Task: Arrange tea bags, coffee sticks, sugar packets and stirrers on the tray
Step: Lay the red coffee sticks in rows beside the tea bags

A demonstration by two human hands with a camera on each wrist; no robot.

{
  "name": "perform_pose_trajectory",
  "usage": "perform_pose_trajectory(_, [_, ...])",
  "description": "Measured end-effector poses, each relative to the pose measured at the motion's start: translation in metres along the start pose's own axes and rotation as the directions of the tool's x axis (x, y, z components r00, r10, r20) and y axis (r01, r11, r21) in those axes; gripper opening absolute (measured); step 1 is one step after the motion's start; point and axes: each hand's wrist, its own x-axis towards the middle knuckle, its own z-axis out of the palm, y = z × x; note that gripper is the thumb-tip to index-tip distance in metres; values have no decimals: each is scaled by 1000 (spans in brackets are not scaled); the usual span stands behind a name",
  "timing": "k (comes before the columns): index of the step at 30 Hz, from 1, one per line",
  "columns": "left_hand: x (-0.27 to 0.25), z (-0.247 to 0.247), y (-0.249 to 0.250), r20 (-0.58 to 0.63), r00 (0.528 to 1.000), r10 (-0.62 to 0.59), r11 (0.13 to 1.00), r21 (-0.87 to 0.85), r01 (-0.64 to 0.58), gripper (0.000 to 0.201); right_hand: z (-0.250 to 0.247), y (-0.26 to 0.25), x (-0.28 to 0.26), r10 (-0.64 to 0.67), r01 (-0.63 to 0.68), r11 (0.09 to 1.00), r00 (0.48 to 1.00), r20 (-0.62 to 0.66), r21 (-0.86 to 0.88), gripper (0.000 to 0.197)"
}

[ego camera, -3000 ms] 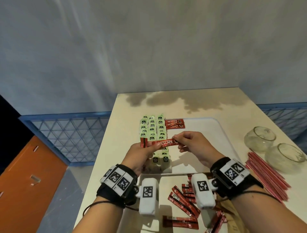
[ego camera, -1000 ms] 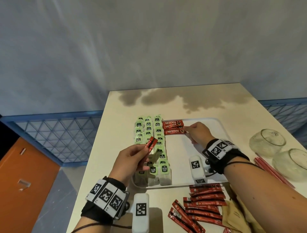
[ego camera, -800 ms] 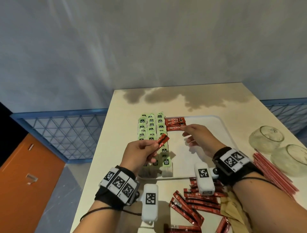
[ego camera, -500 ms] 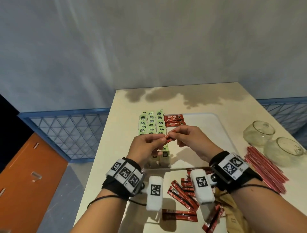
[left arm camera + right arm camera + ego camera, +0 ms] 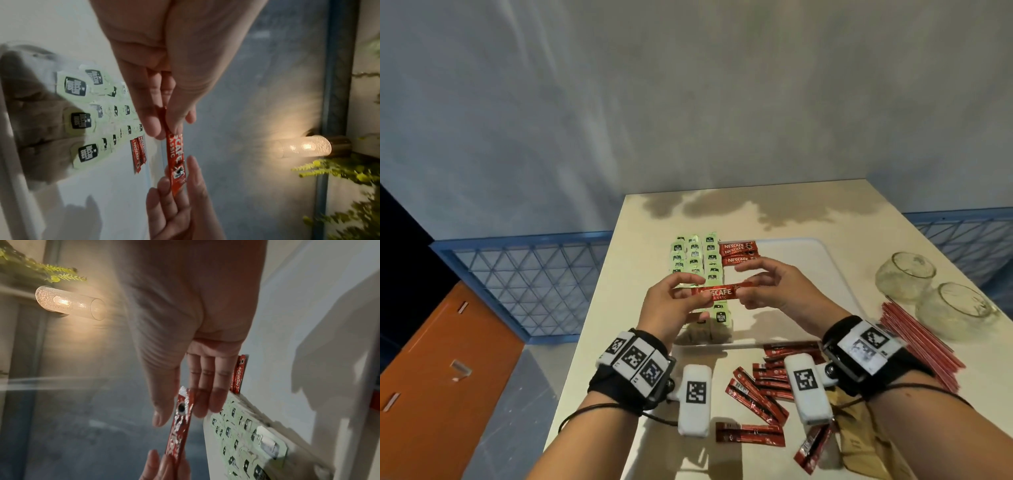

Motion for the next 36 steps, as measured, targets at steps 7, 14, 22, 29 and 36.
perform_pose_trajectory(7, [2, 16, -5, -38, 996, 76, 997, 13, -75, 20, 10, 0, 14, 30, -37, 983, 999, -39, -181, 20])
perform_pose_trajectory(14, [25, 16, -9, -50, 998, 35, 999, 4, -35, 24, -27, 15, 34, 177, -176, 984, 982, -72, 19, 12])
perform_pose_trajectory(22, [56, 11, -8, -104, 992, 74, 995, 80, -66, 12, -69, 45, 85, 291, -327, 944, 894, -341, -53, 9])
perform_pose_trajectory(29, [74, 2, -11, -137, 988, 75, 993, 106, -61, 11, -72, 70, 129, 301, -365, 929, 839, -454, -57, 13])
perform_pose_trajectory(36, [81, -1, -18, -133, 989, 70, 993, 103, -56, 12, -65, 67, 149, 236, -302, 951, 844, -482, -65, 26])
